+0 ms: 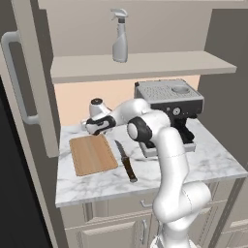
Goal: Move the cutting board and knife to the sink. Then move spray from the cabinet to the counter.
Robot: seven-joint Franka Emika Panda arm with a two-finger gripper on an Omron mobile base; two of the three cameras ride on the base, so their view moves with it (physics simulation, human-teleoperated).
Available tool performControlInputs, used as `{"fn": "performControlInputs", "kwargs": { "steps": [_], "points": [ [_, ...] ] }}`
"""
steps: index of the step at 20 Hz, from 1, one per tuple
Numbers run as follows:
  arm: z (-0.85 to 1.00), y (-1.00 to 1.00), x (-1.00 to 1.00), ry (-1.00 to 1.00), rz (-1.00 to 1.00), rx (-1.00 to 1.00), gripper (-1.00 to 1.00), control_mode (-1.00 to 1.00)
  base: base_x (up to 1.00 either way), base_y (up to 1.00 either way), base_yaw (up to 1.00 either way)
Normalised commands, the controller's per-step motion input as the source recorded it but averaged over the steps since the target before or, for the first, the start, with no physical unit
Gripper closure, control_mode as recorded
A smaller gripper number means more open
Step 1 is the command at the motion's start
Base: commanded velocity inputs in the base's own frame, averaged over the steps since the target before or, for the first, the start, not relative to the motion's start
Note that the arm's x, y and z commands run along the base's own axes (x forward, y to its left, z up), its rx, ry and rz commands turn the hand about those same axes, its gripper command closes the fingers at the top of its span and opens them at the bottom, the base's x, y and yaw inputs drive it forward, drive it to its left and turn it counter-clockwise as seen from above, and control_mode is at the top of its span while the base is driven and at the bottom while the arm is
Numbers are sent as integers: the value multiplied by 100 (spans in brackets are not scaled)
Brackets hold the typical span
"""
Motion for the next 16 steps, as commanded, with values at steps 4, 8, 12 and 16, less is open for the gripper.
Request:
{"fn": "performControlInputs", "kwargs": {
  "steps": [4, 8, 12, 16],
  "points": [
    [-35, 7, -49, 0, -3, 4, -100, -100, 0, 0, 0],
    [-35, 5, -56, 0, -3, 5, -100, -100, 0, 0, 0],
    [-37, 7, -63, -1, -2, 2, -100, -100, 0, 0, 0],
    [-38, 9, -66, -1, 0, 0, -100, -100, 0, 0, 0]
  ]
}}
